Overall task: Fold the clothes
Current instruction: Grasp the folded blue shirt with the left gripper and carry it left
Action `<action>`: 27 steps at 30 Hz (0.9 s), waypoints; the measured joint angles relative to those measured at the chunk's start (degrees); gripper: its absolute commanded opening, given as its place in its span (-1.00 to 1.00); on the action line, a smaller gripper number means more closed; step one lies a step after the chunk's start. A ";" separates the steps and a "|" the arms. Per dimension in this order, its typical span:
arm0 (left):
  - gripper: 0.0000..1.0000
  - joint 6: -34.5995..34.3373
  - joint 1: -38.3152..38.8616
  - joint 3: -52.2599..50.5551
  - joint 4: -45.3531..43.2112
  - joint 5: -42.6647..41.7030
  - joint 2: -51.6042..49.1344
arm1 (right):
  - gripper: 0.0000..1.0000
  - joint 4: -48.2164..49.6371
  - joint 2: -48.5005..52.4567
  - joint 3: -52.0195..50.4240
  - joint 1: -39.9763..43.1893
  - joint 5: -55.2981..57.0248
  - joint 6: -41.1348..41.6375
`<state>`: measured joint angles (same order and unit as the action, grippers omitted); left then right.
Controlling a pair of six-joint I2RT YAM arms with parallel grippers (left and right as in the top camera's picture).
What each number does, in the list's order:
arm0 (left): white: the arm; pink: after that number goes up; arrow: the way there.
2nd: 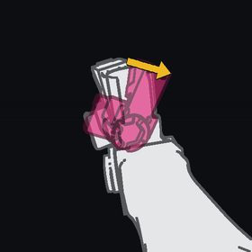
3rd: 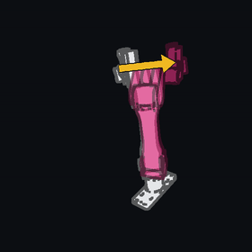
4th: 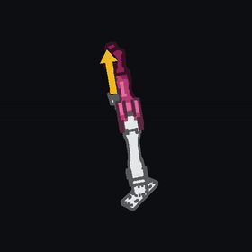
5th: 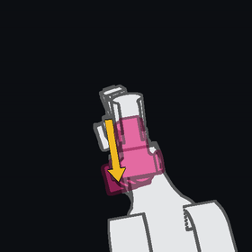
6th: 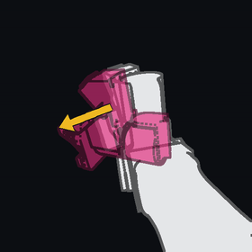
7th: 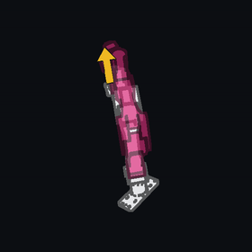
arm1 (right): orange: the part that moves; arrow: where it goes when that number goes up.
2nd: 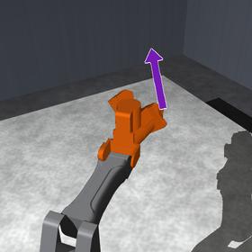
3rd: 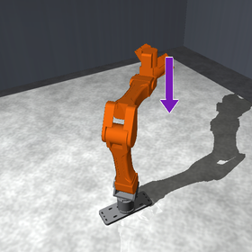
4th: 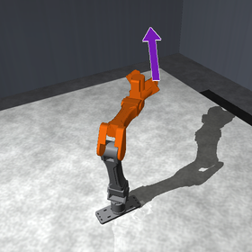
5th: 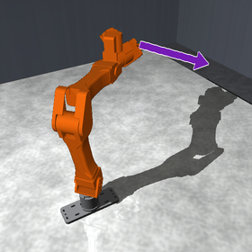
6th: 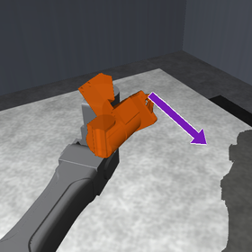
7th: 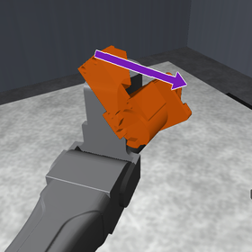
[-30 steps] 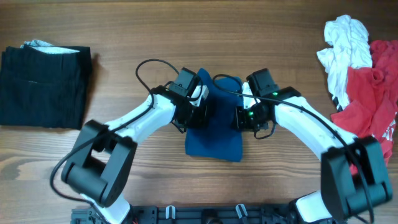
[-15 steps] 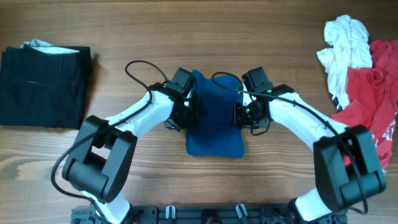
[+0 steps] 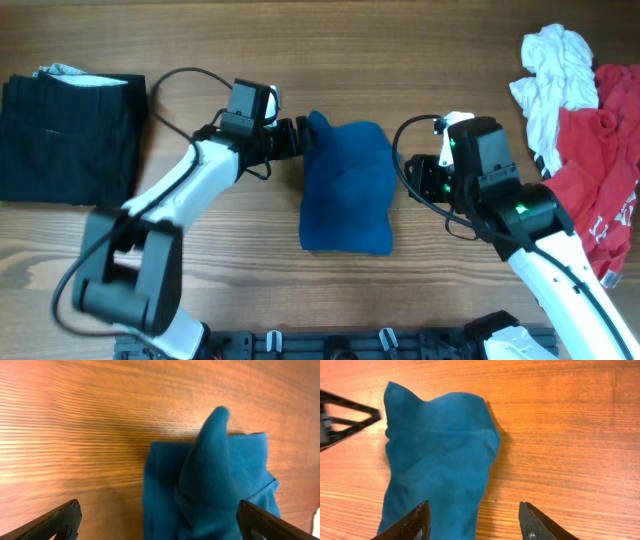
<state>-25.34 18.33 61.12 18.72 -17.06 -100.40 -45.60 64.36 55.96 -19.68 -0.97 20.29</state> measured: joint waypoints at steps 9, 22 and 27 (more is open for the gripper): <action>-0.92 0.74 3.34 0.85 -8.09 -13.79 -11.80 | 0.15 -1.46 0.04 0.00 0.00 0.00 0.26; -0.92 8.33 -19.37 -0.11 2.73 6.10 16.31 | 0.14 -3.76 0.04 0.00 0.00 1.29 0.26; -0.92 14.99 -32.04 -0.17 0.39 10.40 21.44 | 0.15 -4.57 0.02 0.00 0.00 1.49 0.26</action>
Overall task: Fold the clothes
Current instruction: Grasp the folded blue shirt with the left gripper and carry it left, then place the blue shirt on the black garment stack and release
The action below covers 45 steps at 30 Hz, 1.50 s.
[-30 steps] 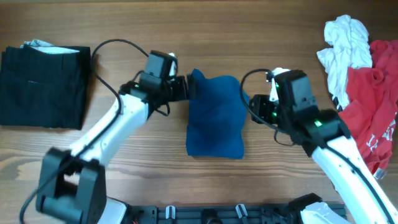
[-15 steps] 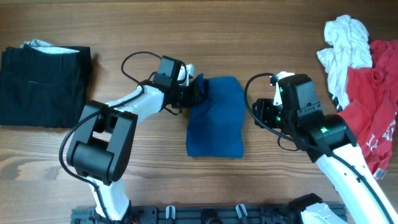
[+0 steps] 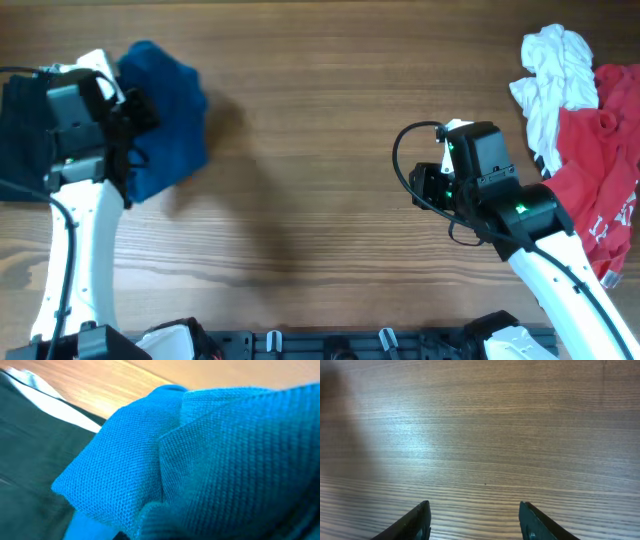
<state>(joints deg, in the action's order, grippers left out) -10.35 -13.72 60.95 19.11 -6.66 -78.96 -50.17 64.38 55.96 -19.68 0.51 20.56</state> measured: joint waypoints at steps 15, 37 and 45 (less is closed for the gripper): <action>-0.60 2.58 -19.89 -0.37 -24.46 1.31 -12.04 | 0.15 -0.48 0.00 0.00 0.00 0.22 0.00; 1.00 -4.15 8.26 8.72 18.75 -7.63 -2.14 | 0.99 11.50 1.44 0.94 3.56 0.39 -3.10; 1.00 -1.18 12.96 6.88 39.43 -3.32 15.78 | 0.99 0.90 -20.13 1.49 4.63 2.78 -2.16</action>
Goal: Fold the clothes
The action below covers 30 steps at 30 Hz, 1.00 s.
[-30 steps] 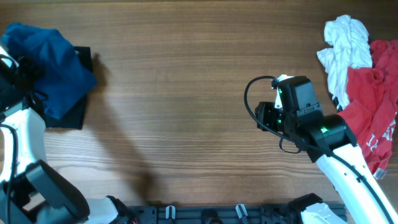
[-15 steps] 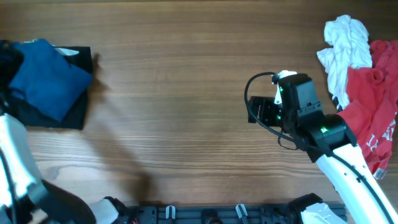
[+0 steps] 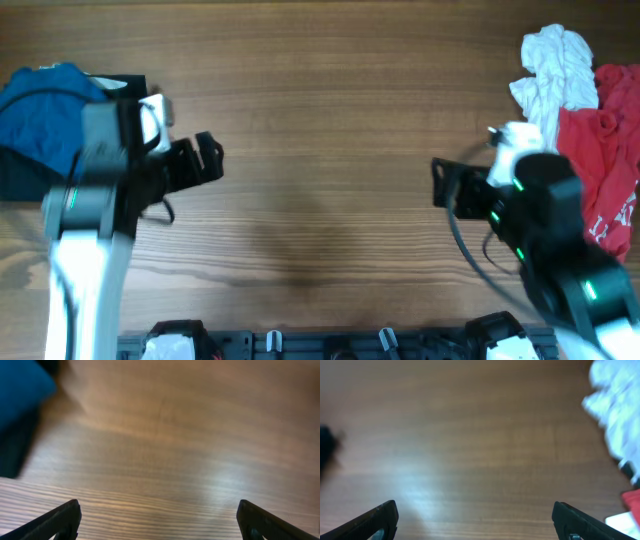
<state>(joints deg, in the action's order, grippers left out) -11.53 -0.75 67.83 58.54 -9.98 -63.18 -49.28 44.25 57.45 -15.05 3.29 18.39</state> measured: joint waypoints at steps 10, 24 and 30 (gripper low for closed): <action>1.00 1.01 0.00 -7.69 -3.45 4.66 39.91 | 0.99 -5.97 -21.40 -6.75 0.00 7.26 14.84; 1.00 1.01 0.00 -8.11 -3.26 5.07 40.98 | 0.99 -3.26 -23.96 -8.83 2.29 6.93 13.35; 1.00 1.01 0.00 -8.31 -3.30 5.05 40.96 | 0.99 19.58 -39.06 -28.70 8.11 -2.69 -1.68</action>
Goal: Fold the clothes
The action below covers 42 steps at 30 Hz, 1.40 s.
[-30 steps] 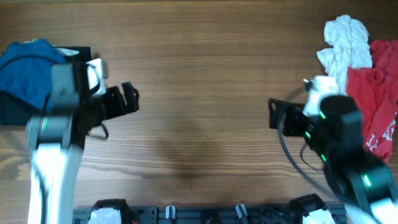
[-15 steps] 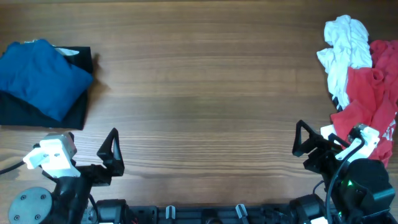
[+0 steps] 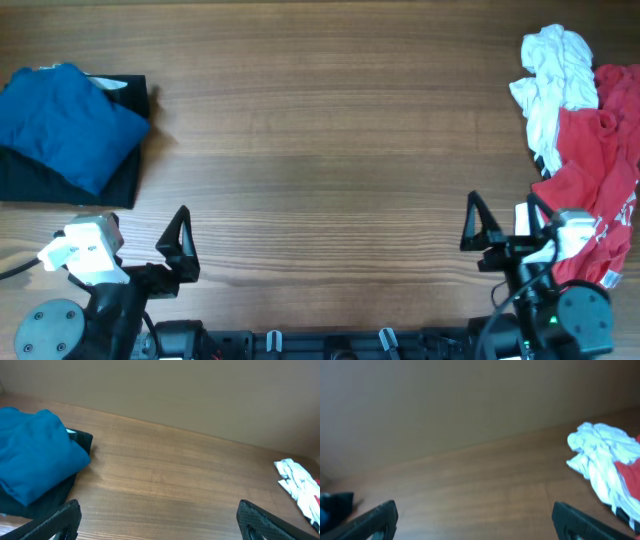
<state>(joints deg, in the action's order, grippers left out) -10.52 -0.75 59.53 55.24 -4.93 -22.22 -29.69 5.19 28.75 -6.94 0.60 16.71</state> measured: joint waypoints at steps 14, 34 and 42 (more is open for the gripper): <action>1.00 0.00 0.00 -0.07 0.04 0.04 0.07 | 1.00 29.99 -4.28 -28.41 0.79 -2.12 -14.25; 0.99 0.37 0.00 -0.07 1.09 1.11 0.07 | 0.99 29.64 -4.31 -28.39 0.79 -2.32 -14.47; 0.99 0.81 -0.39 -21.70 -7.13 3.80 14.40 | 0.99 29.70 -4.35 -28.39 0.79 -2.40 -14.47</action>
<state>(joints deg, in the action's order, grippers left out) -9.72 -1.15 37.82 48.12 -1.13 -7.81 0.01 0.84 0.36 -6.15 -1.80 2.24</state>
